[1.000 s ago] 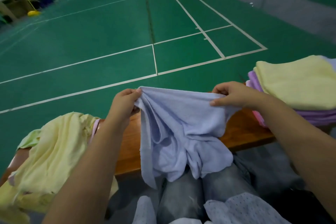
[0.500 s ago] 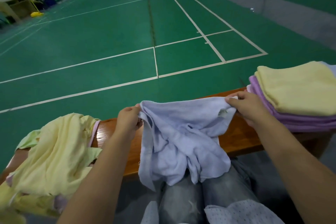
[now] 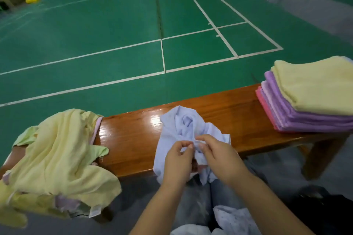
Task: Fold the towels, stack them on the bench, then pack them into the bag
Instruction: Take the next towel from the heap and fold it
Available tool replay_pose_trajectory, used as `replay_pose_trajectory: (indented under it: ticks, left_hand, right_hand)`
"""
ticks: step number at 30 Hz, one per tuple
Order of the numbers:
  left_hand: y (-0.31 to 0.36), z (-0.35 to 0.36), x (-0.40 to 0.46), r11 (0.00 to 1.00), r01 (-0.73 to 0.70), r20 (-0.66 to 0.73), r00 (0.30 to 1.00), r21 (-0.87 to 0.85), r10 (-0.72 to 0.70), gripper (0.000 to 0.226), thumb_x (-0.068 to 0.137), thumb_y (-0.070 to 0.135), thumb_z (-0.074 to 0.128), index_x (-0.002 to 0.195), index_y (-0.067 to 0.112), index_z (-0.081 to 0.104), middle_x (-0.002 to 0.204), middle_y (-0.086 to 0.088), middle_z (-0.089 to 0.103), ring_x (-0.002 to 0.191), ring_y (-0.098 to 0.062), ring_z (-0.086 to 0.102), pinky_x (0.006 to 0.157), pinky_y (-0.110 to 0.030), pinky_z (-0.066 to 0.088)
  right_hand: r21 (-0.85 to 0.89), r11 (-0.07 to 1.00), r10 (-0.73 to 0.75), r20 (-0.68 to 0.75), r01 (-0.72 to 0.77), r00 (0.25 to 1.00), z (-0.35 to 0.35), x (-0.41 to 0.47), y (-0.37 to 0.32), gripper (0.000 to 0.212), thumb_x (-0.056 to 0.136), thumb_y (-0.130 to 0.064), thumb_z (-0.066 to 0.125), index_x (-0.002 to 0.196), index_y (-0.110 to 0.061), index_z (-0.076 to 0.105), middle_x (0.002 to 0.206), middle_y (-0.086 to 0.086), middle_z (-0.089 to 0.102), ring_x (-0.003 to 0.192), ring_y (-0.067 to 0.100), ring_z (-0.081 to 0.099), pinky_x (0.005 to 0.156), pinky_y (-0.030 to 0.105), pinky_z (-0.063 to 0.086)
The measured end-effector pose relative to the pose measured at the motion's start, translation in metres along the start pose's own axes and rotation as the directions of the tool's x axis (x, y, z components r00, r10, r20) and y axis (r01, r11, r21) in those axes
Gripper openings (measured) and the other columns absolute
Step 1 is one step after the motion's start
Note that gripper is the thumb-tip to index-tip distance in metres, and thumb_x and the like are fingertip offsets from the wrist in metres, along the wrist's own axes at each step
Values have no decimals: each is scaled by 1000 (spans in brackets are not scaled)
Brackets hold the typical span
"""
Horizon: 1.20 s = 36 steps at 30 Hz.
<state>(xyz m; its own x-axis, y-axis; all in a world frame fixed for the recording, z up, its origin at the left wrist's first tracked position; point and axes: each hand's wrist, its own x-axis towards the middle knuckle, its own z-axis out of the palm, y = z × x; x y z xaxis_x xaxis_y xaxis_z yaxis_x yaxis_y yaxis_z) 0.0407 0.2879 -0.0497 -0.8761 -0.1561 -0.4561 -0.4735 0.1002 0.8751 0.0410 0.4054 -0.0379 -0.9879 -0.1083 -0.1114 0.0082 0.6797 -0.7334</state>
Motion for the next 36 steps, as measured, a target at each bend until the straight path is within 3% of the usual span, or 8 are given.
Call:
replay_pose_trajectory:
  ticks: [5,11,15,21,24,26,29,36]
  left_hand:
    - [5,-5,1,994,27,-7,1000,-102,-28,11,97,15,53,103,14,61,66,-10,66,67,-24,68,70,-38,60]
    - [9,-5,1,970,91,58,995,-227,-79,12,98,11,50,102,10,61,73,-13,71,66,-22,70,65,-32,60]
    - [8,-12,5,972,101,106,991,-211,-80,16,99,11,49,110,8,60,78,-11,72,68,-19,69,63,-29,57]
    - [34,-32,21,999,44,259,965,23,-48,20,101,14,44,112,9,60,85,-11,74,81,-24,72,80,-35,57]
    - [40,-41,57,757,-293,1,933,585,361,19,100,19,42,106,14,60,82,-3,69,73,-22,66,70,-35,55]
    - [41,-44,84,490,-391,104,851,779,514,21,98,16,41,99,15,62,88,-2,64,76,-21,56,66,-33,47]
    - [35,-45,111,260,-436,345,879,862,329,29,93,7,42,102,18,67,98,-1,65,85,-21,54,70,-30,44]
    - [42,-60,117,268,-390,401,916,881,16,45,84,15,57,127,28,53,115,0,58,99,-22,56,73,-29,46]
  right_hand:
    - [-45,990,-123,145,131,982,-3,0,-1,35,101,-22,35,130,-11,53,111,13,65,101,27,60,88,34,44]
    - [323,931,98,225,-169,970,14,-1,11,34,93,-37,58,75,-9,65,78,6,69,95,24,64,97,34,47]
    - [126,987,-134,260,104,956,6,0,6,39,97,-16,51,136,-10,47,130,3,56,121,16,51,99,13,33]
    - [95,987,-139,60,133,988,5,7,21,38,100,-18,41,138,-18,47,130,4,59,120,19,54,92,16,37]
    - [102,994,-37,-14,38,999,4,9,29,38,99,-32,42,136,-24,49,122,-2,63,111,16,58,90,28,47]
    - [129,992,-7,-11,9,1000,1,9,31,37,99,-34,41,134,-25,50,119,-1,65,108,17,59,91,37,49]
    - [190,981,-20,-20,24,1000,-3,9,32,35,99,-32,43,130,-20,54,115,-3,65,105,15,59,90,34,49]
    - [236,972,18,-110,9,994,-13,9,38,26,99,-23,44,119,-14,59,105,0,65,95,13,57,81,30,45]
